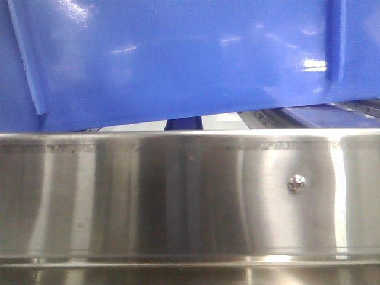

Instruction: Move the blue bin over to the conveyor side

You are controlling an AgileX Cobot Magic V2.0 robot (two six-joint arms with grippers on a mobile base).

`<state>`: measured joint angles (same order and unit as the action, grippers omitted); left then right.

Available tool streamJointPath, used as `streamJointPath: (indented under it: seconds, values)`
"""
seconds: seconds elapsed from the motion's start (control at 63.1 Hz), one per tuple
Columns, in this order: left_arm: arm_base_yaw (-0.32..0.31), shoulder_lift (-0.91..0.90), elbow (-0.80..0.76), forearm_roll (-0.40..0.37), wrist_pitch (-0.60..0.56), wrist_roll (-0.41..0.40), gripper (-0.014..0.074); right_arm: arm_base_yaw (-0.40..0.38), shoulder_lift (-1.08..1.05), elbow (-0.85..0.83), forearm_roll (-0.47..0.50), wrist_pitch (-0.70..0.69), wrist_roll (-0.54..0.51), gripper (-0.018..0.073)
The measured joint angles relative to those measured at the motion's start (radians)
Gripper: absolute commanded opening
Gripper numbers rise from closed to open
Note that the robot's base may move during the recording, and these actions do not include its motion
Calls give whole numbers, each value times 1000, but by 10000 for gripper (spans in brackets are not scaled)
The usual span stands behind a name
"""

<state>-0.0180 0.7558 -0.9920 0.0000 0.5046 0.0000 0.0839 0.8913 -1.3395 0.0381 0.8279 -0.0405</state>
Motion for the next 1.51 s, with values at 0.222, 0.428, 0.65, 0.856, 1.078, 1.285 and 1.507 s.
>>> streamJointPath:
  seconds: [0.222,0.428,0.65,0.856,1.078,1.285,1.507]
  values:
    - [0,43,-35,-91,-32,0,-6,6,92,-61,2,113,0,-83]
    - [0,109,-51,-121,47,0,-6,37,252,-219,6,258,0,-83]
    - [0,114,-51,-123,109,0,-6,87,417,-354,6,346,15,-83]
    - [0,114,-51,-123,116,0,-6,95,498,-437,6,396,26,-83]
    - [0,114,-51,-123,119,0,-6,133,513,-456,-3,402,26,-83]
    - [0,114,-54,-123,119,0,-6,139,534,-456,-11,402,29,-41]
    - [0,114,-54,-123,134,0,-6,139,568,-456,-12,404,27,431]
